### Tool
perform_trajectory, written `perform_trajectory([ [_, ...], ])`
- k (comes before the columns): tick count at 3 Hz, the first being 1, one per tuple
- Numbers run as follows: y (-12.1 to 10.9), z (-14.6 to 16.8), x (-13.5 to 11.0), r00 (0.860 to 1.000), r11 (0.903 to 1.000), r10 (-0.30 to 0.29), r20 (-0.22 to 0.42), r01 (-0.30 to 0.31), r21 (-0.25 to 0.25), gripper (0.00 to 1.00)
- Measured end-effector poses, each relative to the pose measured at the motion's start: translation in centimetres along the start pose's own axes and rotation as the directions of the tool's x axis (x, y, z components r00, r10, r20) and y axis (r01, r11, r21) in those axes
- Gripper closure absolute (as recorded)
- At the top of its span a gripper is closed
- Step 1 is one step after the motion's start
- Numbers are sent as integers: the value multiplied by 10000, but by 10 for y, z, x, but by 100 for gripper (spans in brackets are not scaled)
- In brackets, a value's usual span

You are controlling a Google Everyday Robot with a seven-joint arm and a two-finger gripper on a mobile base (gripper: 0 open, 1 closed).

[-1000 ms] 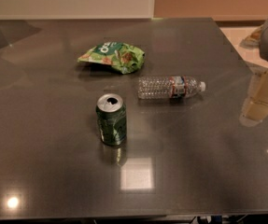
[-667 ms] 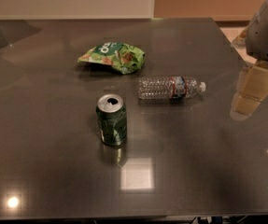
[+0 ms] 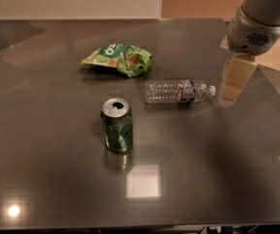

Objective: Place water bottle upright

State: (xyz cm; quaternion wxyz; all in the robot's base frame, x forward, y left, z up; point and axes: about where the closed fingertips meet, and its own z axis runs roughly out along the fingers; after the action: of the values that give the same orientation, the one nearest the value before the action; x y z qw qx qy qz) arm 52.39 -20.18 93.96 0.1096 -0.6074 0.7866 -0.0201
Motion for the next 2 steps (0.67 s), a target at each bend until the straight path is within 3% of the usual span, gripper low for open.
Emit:
perform_trajectory([
  [2, -37, 57, -31, 9965, 9948, -794, 279, 810, -620, 0],
])
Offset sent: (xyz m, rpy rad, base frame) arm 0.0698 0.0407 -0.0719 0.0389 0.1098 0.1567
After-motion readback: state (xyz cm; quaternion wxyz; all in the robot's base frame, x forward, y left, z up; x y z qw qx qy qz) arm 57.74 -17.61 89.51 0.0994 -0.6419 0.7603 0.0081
